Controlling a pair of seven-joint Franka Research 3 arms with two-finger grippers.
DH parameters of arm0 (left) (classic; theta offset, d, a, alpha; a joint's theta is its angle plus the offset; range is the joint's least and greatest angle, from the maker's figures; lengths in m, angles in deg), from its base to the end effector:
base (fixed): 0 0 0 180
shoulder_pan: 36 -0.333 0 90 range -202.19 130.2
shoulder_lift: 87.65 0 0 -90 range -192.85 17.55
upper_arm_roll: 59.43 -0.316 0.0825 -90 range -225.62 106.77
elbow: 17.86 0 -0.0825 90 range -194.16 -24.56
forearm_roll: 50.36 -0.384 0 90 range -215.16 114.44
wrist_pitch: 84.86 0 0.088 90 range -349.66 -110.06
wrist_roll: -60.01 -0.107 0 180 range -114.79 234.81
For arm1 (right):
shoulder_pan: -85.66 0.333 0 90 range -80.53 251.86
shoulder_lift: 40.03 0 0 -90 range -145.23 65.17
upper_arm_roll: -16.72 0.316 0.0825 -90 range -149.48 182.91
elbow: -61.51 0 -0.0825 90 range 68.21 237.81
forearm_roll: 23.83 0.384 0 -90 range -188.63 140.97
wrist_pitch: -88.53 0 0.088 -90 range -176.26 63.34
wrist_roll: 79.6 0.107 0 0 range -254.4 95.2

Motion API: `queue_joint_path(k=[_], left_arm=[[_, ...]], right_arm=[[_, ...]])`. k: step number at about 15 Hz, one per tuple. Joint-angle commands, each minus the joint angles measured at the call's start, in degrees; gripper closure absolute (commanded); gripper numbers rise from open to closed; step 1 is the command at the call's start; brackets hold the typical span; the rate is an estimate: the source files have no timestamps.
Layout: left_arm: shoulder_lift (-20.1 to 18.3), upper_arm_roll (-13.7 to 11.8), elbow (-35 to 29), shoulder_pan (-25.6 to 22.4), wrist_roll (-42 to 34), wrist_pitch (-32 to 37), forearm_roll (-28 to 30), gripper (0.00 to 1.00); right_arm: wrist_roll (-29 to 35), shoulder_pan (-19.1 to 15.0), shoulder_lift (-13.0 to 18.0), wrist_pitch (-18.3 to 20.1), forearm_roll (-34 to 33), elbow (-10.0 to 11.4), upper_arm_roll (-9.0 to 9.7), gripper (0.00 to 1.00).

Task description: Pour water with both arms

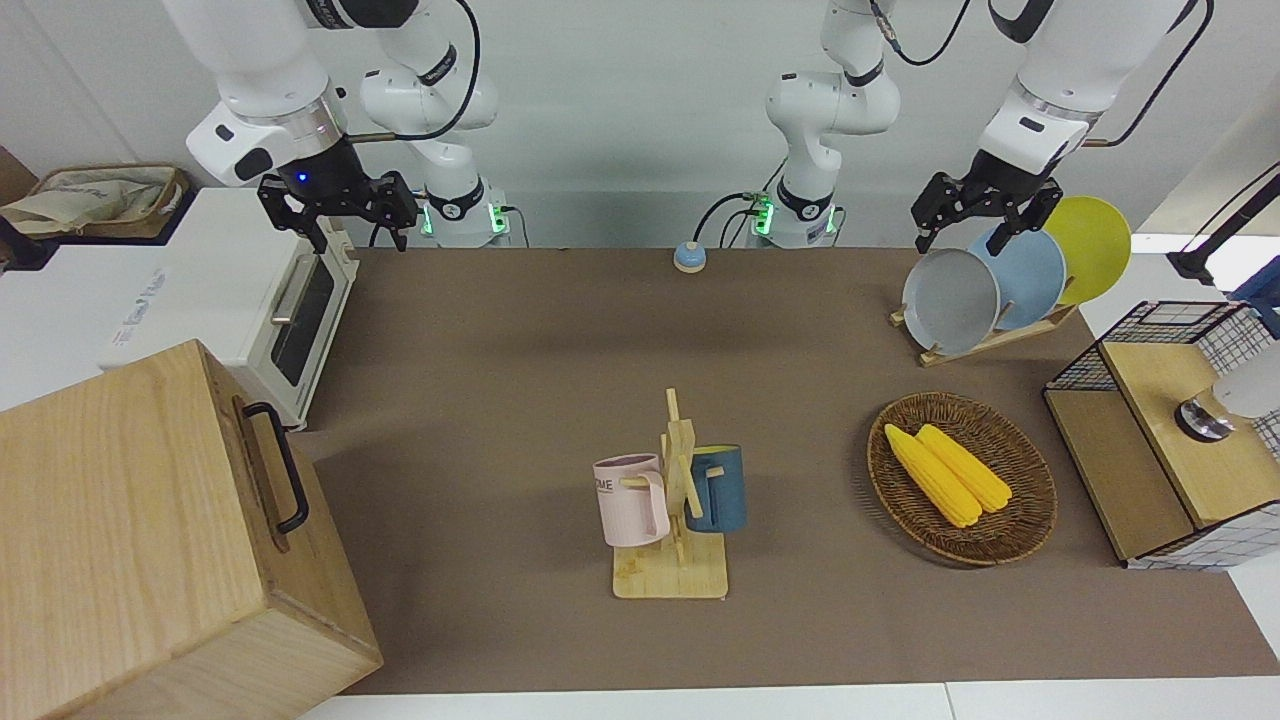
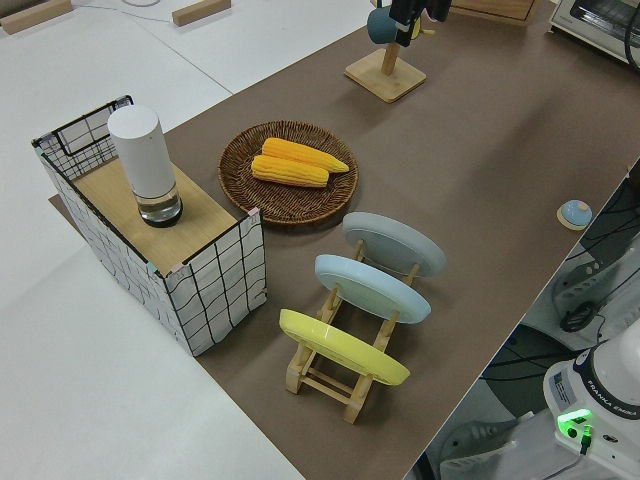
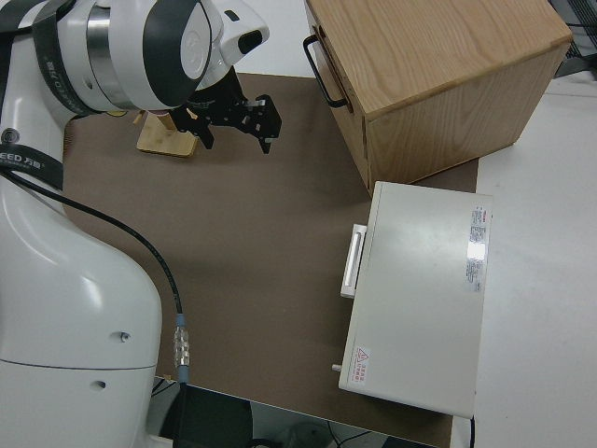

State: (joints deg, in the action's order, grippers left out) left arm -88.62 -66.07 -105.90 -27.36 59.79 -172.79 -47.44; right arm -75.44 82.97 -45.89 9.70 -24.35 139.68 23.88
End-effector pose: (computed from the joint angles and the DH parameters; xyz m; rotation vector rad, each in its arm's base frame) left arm 0.5455 -0.0241 0.6468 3.0878 -0.0633 0.0217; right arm 0.5641 0.0386 0.6468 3.1354 0.0062 -0.1412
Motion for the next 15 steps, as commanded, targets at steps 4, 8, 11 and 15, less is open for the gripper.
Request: queue_joint_path(k=[4, 8, 11, 15], left_arm=[[-0.35, -0.30, -0.39, 0.07, -0.48, 0.83, -0.63, 0.00], [-0.27, -0.22, -0.39, 0.07, -0.65, 0.83, -3.00, 0.00], [-0.09, -0.56, -0.39, -0.19, -0.91, 0.74, -4.15, 0.00], [0.35, -2.85, -0.30, -1.60, -3.72, -0.14, -3.71, 0.00]], right_arm=[[-1.44, -1.52, 0.93, -0.53, 0.69, 0.84, 1.01, 0.007], [-1.44, -1.00, 0.41, -0.71, 0.61, 2.33, 1.10, 0.009], [-1.00, -0.56, -0.12, -2.37, 1.39, 4.00, 1.36, 0.009], [-1.35, 2.25, -1.52, -7.20, 2.80, 8.05, 1.36, 0.009]])
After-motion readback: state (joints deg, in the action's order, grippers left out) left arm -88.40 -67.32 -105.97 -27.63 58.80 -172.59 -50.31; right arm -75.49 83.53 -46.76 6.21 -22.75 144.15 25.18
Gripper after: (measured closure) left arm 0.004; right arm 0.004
